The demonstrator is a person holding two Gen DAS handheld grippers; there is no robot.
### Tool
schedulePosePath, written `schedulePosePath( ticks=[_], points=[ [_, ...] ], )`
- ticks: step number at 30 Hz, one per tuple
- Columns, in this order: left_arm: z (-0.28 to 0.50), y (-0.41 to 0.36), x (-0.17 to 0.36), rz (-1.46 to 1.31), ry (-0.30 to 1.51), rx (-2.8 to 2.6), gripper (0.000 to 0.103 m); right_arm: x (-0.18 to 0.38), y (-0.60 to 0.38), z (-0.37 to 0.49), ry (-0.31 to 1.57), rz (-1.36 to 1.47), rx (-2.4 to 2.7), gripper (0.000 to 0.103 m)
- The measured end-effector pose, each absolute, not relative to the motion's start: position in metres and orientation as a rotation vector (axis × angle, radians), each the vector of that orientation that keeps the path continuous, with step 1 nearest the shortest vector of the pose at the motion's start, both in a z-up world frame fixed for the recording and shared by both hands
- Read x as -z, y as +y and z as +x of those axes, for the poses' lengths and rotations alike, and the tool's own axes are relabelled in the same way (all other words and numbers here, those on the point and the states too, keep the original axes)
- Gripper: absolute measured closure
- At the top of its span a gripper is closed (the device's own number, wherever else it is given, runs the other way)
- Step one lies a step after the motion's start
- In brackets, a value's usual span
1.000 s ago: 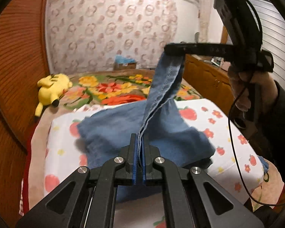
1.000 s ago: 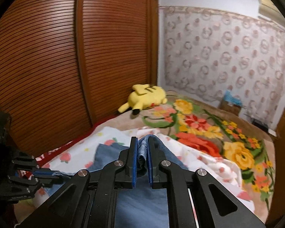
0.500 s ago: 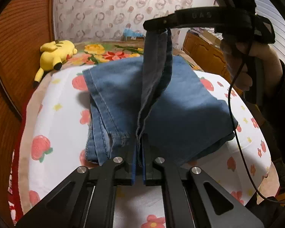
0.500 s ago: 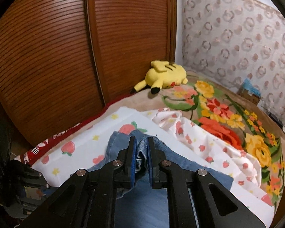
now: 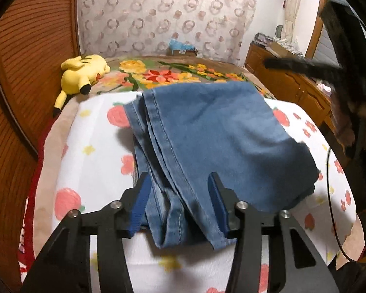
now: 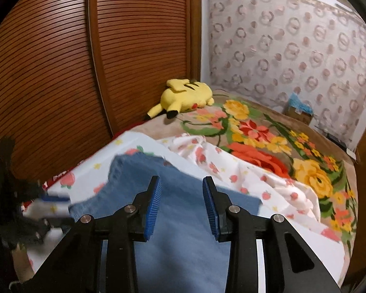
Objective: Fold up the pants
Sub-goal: 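Open both grippers and pat the folded jeans flat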
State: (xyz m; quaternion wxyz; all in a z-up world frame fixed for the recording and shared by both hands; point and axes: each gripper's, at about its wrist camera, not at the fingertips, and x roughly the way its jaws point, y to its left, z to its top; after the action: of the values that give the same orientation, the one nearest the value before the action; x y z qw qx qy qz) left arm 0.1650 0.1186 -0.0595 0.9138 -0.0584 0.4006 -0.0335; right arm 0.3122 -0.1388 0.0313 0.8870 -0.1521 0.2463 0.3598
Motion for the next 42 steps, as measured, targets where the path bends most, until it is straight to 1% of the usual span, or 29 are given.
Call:
schedulePosePath(
  ticks=[1,3,14,22,30,38,39,42],
  points=[
    [0.168,0.119,0.058,-0.12,0.822,0.065,0.037,-0.029,-0.146,0.304,0.514,-0.31,-0.742,0.067],
    [0.172,0.119,0.057,-0.122,0.816,0.069,0.031,-0.026,-0.161,0.294,0.52,-0.298,-0.722,0.067],
    [0.181,0.088,0.059,-0.1,0.809,0.12,0.031,-0.004,-0.222,0.231,0.598,-0.242,-0.623,0.067],
    [0.182,0.077,0.072,-0.087,0.842,0.123,0.031,0.007,-0.237,0.199,0.656,-0.23,-0.571,0.067],
    [0.185,0.076,0.088,-0.076,0.874,0.113,0.031,0.021,-0.232,0.194,0.728,-0.225,-0.564,0.067],
    [0.189,0.075,0.093,-0.067,0.885,0.11,0.031,0.024,-0.213,0.209,0.733,-0.273,-0.563,0.067],
    [0.189,0.075,0.093,-0.065,0.885,0.11,0.031,0.023,-0.215,0.21,0.733,-0.263,-0.568,0.068],
    [0.19,0.075,0.094,-0.059,0.889,0.108,0.031,0.02,-0.215,0.206,0.715,-0.256,-0.598,0.085]
  ],
)
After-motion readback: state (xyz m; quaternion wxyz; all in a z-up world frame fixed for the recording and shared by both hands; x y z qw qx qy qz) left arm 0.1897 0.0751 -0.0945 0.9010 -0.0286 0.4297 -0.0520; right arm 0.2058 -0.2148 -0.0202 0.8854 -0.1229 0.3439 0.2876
